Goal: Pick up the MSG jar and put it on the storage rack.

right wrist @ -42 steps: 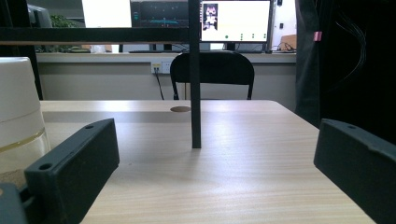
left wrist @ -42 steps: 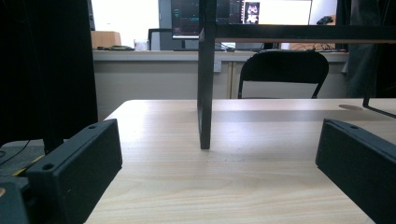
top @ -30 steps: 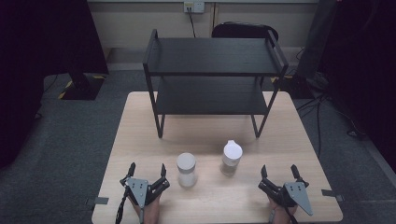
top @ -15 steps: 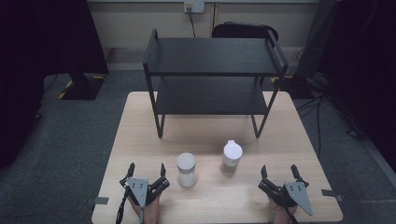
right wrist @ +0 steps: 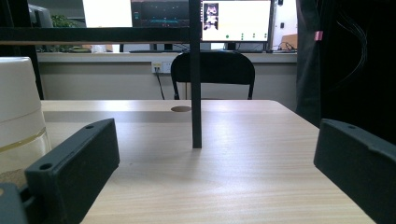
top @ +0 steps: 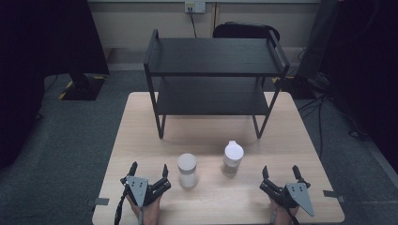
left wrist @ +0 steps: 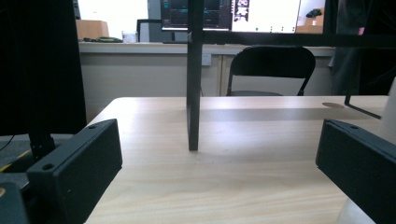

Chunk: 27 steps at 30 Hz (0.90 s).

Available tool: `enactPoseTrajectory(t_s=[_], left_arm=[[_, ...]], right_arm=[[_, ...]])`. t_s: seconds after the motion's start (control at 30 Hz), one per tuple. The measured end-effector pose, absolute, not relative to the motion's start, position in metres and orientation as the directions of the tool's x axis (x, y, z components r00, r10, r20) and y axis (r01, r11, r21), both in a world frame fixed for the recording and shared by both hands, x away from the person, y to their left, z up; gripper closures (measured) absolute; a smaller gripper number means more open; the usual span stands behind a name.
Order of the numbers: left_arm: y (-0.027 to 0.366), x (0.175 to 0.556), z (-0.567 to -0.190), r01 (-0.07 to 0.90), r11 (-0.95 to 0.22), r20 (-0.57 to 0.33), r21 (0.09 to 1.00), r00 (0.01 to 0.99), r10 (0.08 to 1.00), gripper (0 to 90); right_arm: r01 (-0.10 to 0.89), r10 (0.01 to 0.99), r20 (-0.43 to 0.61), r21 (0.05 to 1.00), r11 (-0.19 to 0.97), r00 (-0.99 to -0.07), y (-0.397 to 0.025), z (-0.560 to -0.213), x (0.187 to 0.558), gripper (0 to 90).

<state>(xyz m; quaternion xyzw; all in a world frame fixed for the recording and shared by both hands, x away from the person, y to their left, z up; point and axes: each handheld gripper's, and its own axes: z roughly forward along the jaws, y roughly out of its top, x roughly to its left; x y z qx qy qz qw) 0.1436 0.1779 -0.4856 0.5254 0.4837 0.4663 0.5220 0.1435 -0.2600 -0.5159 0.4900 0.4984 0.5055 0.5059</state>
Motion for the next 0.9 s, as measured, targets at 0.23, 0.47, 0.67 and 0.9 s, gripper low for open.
enactPoseTrajectory(t_s=[0.23, 0.47, 0.67, 0.9], left_arm=[[0.181, 0.14, -0.465, -0.021, 0.033, -0.03, 0.999, 0.154, 0.988, 0.0], [0.182, 0.141, -0.458, -0.074, 0.05, -0.032, 0.996, 0.228, 0.973, 0.0], [0.178, 0.145, -0.451, -0.069, 0.06, -0.038, 0.996, 0.278, 0.96, 0.0], [0.164, 0.15, -0.448, -0.064, 0.045, -0.021, 0.997, 0.332, 0.943, 0.0]], right_arm=[[-0.023, 1.0, -0.009, 1.0, 0.009, -0.008, -0.26, -0.516, 0.144, 0.0], [-0.023, 1.0, -0.01, 1.0, 0.01, -0.008, -0.26, -0.516, 0.144, 0.0], [-0.023, 1.0, -0.01, 1.0, 0.01, -0.01, -0.26, -0.516, 0.144, 0.0], [-0.023, 1.0, -0.01, 1.0, 0.009, -0.011, -0.261, -0.516, 0.143, 0.0]])
